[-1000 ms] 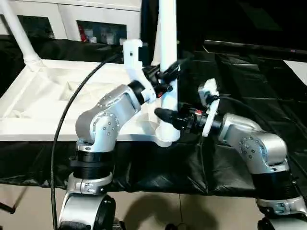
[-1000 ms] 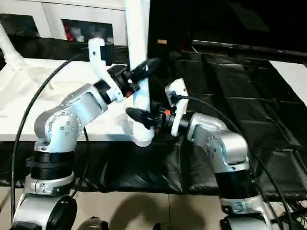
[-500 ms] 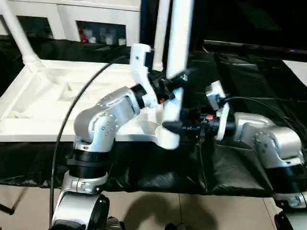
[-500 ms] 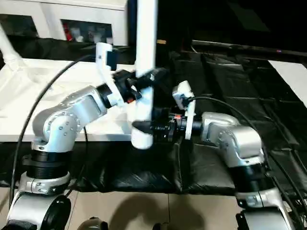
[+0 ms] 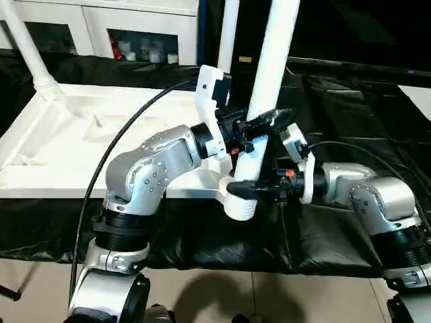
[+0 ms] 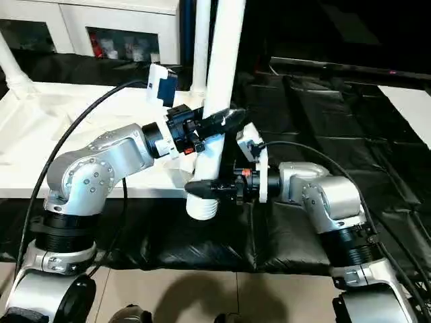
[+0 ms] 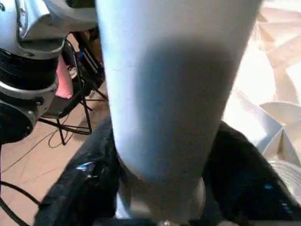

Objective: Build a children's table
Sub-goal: Pick table leg

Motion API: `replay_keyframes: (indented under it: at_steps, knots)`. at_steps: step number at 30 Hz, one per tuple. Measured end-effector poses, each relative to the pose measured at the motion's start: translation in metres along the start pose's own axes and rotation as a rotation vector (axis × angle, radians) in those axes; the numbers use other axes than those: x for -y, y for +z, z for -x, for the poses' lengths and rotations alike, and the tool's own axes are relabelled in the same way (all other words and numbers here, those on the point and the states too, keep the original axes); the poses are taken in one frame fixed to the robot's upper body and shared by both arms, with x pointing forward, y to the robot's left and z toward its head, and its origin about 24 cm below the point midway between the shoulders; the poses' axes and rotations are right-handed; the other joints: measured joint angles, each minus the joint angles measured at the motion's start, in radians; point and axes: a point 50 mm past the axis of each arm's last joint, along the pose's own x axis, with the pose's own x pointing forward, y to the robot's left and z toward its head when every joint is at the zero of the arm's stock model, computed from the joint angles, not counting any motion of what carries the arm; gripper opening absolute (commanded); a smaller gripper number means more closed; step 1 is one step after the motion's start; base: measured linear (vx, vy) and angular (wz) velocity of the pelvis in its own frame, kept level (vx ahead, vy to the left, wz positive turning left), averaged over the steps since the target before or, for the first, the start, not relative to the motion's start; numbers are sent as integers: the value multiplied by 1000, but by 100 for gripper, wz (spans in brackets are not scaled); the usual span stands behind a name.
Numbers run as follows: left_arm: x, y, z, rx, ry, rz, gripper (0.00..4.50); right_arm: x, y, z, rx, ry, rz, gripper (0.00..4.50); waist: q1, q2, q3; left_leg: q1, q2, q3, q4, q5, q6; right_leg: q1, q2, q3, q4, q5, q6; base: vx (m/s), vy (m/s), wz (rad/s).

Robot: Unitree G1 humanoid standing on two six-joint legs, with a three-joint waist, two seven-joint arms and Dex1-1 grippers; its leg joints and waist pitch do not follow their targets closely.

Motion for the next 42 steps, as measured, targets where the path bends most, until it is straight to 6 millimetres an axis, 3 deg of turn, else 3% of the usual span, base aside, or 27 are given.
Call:
replay_keyframes:
  at_steps: [3,12,13,16,20,24,28,31,34,40,42]
  knots:
    - [0,-1,0,-8,-2,-2,185,0,-1,-1,2,13,-10,217,0,0,0,0,0,0,0,0,0,0,0,0,0,0,0,0,0,0]
    - [-1,-1,1,-16,2,-10,185,1,-2,-3,11,19,-16,193,0,0,0,0,0,0,0,0,0,0,0,0,0,0,0,0,0,0]
    - [-1,-1,1,-17,3,-11,255,1,-3,-4,12,19,-17,191,0,0,0,0,0,0,0,0,0,0,0,0,0,0,-1,0,0,0]
    - [-1,-1,1,-16,-4,-10,255,1,-3,-5,24,13,-19,191,0,0,0,0,0,0,0,0,0,0,0,0,0,0,-1,0,0,0]
    - [0,6,1,53,-22,-39,301,3,4,-12,115,-9,8,191,0,0,0,0,0,0,0,0,0,0,0,0,0,0,-1,0,0,0]
    - [-2,12,7,171,-18,-101,300,11,10,-14,237,-113,25,191,0,1,0,0,0,0,0,0,0,0,0,0,0,1,-1,0,0,0]
    - [-13,20,17,207,-2,-153,300,25,2,-5,261,-292,11,190,0,1,-1,0,0,0,0,0,0,1,0,0,0,1,-1,0,0,0]
    - [-35,24,35,113,62,-230,300,34,-7,0,254,-446,44,190,-5,4,-2,1,0,0,0,1,-1,0,0,0,0,1,0,0,0,0]
    - [-52,12,50,-85,84,-357,300,41,-16,10,260,-574,43,190,-6,6,-2,1,0,0,0,1,-1,0,0,0,0,2,0,0,0,0]
    - [-79,-49,74,-543,-24,-456,300,44,-15,12,286,-692,93,190,-7,18,-3,1,0,0,0,1,-1,0,0,1,0,2,0,0,0,0]
    - [-91,-59,88,-635,-4,-472,264,44,-15,15,283,-719,139,190,-8,24,-4,1,0,0,0,1,-1,0,0,1,1,2,-1,0,0,0]
